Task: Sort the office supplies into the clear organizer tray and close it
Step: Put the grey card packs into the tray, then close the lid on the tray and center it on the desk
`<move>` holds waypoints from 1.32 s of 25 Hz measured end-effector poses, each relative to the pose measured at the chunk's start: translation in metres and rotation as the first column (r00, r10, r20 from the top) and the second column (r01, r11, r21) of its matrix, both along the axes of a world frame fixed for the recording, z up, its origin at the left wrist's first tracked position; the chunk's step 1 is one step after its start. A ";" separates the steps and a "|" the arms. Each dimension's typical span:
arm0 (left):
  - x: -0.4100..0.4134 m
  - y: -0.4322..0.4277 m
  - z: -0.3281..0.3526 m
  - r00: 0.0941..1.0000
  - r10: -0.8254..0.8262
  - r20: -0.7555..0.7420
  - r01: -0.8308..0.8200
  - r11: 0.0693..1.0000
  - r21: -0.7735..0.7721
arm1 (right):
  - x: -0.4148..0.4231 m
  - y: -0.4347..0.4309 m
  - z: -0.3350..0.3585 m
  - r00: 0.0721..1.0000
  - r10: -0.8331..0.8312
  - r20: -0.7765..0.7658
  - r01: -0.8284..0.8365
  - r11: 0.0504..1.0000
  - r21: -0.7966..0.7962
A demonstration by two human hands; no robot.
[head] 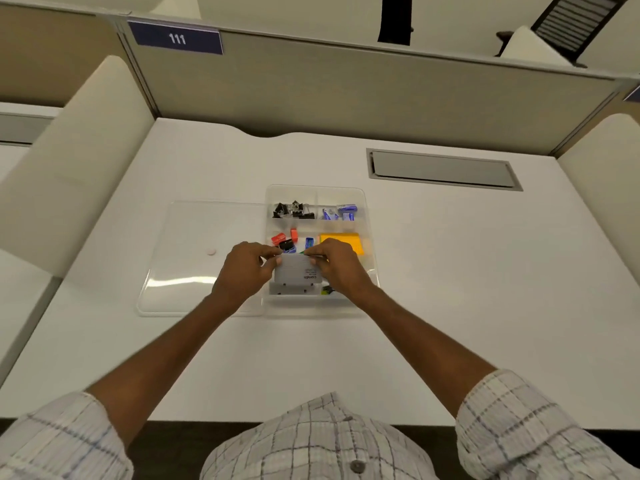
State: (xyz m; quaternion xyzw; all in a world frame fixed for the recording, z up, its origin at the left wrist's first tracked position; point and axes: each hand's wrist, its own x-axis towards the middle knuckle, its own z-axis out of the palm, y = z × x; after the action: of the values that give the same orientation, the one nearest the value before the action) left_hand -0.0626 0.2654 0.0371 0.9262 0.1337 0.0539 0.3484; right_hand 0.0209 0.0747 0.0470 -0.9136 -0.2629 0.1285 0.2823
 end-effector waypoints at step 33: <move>-0.151 0.091 -0.053 0.960 0.271 -0.066 -0.258 0.952 0.162 | -0.142 0.060 -0.065 0.914 0.370 0.165 -0.353 0.928 -0.123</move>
State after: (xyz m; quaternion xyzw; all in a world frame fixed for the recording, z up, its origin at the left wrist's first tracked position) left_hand -0.2135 0.3568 -0.0158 0.9252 0.2673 0.0693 0.2602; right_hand -0.1212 0.1352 -0.0175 -0.8690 -0.4463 0.1048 0.1865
